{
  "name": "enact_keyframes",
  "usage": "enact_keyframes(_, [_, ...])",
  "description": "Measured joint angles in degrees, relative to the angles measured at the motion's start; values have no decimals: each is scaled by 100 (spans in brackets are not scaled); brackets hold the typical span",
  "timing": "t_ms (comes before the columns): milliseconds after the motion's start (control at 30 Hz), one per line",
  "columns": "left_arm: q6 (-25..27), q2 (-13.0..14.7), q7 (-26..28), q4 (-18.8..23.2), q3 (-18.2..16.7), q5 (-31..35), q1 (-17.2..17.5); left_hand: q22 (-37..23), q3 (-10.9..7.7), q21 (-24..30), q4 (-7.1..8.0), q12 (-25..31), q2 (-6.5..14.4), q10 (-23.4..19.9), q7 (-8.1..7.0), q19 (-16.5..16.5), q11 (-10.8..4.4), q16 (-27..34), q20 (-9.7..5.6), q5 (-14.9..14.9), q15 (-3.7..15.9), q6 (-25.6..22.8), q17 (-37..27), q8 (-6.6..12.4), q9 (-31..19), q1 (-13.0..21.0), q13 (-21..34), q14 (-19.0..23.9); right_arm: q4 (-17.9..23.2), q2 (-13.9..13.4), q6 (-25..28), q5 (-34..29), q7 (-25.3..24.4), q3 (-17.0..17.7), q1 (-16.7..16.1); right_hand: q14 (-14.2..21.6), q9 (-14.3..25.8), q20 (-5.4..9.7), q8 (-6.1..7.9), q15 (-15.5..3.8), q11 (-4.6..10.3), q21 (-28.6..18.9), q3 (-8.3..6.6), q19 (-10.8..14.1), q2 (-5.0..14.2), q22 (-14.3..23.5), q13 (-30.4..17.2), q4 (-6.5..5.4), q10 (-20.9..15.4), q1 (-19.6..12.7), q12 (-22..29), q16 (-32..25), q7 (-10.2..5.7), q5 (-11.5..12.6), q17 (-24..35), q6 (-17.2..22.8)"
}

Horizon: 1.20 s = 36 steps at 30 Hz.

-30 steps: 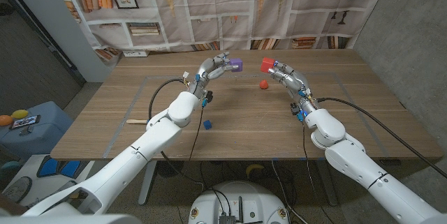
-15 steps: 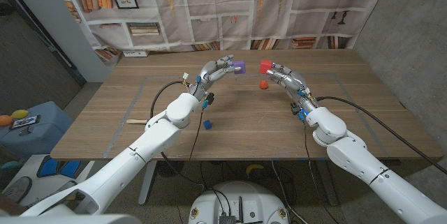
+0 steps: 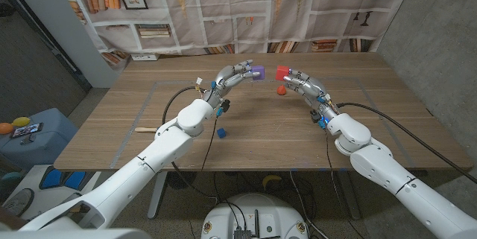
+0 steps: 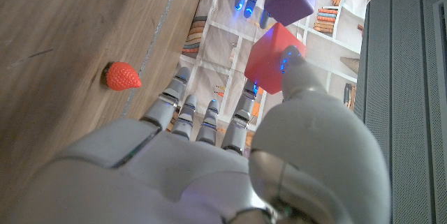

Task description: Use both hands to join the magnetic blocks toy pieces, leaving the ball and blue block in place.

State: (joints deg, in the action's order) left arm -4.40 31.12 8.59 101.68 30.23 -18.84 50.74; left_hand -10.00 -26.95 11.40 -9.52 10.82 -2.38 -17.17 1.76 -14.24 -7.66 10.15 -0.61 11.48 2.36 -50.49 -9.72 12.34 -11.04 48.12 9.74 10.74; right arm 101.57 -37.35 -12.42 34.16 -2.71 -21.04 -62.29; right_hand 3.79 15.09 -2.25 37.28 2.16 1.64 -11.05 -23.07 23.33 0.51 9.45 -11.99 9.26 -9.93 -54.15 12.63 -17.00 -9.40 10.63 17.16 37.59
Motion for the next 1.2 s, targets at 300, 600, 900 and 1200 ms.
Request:
enact_keyframes(300, [-36,27,-77,-7,17,-59,-10,0,1,0,-1,0,23,21,-1,0,-21,0,0,0,0,1,0,-45,-6,-23,0,0,-8,-63,26,86,123,-27,32,-21,-31,0,0,21,0,0,0,0,0,0,0,0,0,0,0,0,0,0,-1,0])
enact_keyframes(600, [-59,56,-143,-12,42,-100,-14,0,39,0,8,0,36,21,-1,0,-21,1,0,0,0,2,0,-32,-7,-36,0,0,-9,-105,52,150,273,-62,73,-21,-66,0,0,20,0,0,0,0,0,0,0,1,0,0,0,0,0,-1,5,0])
enact_keyframes(900, [-80,63,-235,-41,70,-147,-41,0,40,0,7,0,36,21,-2,0,-21,4,0,-2,0,2,0,-32,-6,-36,0,0,-3,-128,54,158,338,-92,98,-21,-66,0,0,20,0,0,32,0,0,0,0,-16,0,0,0,0,0,-5,30,0])
enact_keyframes(1200, [-94,64,-358,-108,106,-193,-103,0,63,0,-15,0,36,21,-3,0,-21,4,0,-2,0,3,0,-33,-4,-36,0,0,12,-144,71,182,405,-118,127,-20,-85,0,0,20,0,0,39,-1,0,0,0,-8,0,0,0,0,0,-21,29,0])
